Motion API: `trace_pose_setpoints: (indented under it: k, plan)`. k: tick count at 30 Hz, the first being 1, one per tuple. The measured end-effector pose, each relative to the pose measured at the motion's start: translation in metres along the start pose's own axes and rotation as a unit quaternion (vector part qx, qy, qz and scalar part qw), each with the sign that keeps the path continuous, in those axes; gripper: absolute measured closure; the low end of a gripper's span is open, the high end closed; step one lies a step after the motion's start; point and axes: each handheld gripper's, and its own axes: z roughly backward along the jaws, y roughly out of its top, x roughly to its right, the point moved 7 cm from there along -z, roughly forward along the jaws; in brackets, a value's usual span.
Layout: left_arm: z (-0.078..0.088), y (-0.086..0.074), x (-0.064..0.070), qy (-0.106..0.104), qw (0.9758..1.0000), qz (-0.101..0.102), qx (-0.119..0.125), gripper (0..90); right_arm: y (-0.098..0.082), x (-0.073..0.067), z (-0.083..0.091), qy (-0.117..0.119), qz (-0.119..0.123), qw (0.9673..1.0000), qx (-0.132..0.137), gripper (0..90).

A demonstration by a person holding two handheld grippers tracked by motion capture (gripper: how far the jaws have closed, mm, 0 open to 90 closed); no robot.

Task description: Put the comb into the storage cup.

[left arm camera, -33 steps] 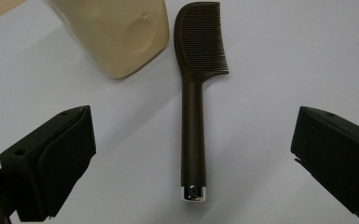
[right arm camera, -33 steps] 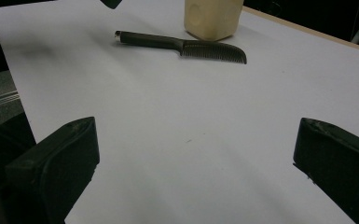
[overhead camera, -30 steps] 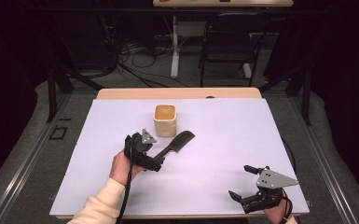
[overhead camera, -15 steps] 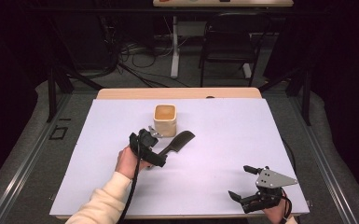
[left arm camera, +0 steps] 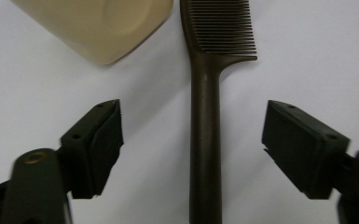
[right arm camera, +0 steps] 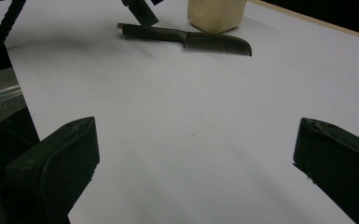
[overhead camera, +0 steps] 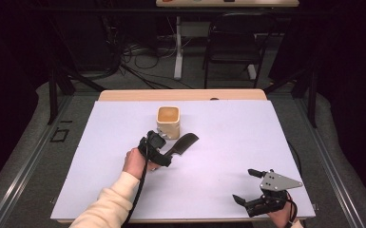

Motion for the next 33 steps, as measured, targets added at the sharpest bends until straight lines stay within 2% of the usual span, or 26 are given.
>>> trace_pose_setpoints:
  k: [6,8,10,13,15,24,29,33]
  plan:
    - [-0.005,0.004,0.001,-0.017,0.9995,-0.002,-0.025,36.9,-0.001,-0.001,-0.001,0.005,0.002,1.0,-0.006,0.0]
    - [-0.006,0.006,0.001,-0.02,0.9995,-0.001,-0.026,38.0,-0.001,-0.001,-0.001,0.006,0.002,1.0,-0.006,0.0]
    - [-0.007,0.008,0.002,-0.027,0.999,-0.003,-0.035,43.3,-0.001,-0.002,-0.001,0.008,0.0,0.9999,-0.007,0.0]
    - [-0.009,0.011,0.003,-0.036,0.9981,-0.006,-0.05,46.7,-0.001,-0.002,-0.001,0.008,0.0,0.9999,-0.007,0.0]
    - [-0.011,0.012,0.004,-0.042,0.9977,-0.01,-0.053,52.6,-0.001,-0.002,-0.002,0.009,0.0,0.9999,-0.007,0.0]
    - [-0.018,0.016,0.005,-0.052,0.9955,-0.014,-0.078,59.8,-0.002,-0.002,-0.002,0.01,0.002,0.9999,-0.008,0.0]
    - [-0.021,0.017,0.005,-0.048,0.9949,-0.018,-0.087,63.0,-0.002,-0.002,-0.001,0.011,0.001,0.9999,-0.008,0.0]
    - [-0.024,0.017,0.005,-0.049,0.9948,-0.011,-0.089,65.7,-0.002,-0.003,-0.001,0.014,0.002,0.9999,-0.008,0.0]
